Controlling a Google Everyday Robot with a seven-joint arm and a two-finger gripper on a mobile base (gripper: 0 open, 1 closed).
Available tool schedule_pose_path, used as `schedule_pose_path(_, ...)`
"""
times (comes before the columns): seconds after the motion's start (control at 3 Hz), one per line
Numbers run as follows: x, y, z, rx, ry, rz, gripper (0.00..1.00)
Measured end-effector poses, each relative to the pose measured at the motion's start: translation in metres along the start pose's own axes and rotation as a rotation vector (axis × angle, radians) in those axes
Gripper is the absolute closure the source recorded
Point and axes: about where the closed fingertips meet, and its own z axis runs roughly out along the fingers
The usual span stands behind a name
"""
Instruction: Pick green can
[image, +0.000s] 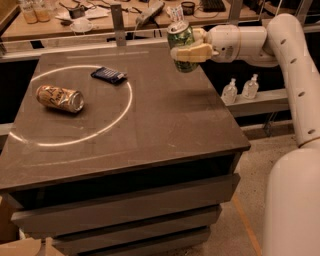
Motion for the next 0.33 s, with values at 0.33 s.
schedule_pose_path(0.33, -0.0077, 0.0005, 0.0001, -0.005, -0.013, -0.009, 1.00)
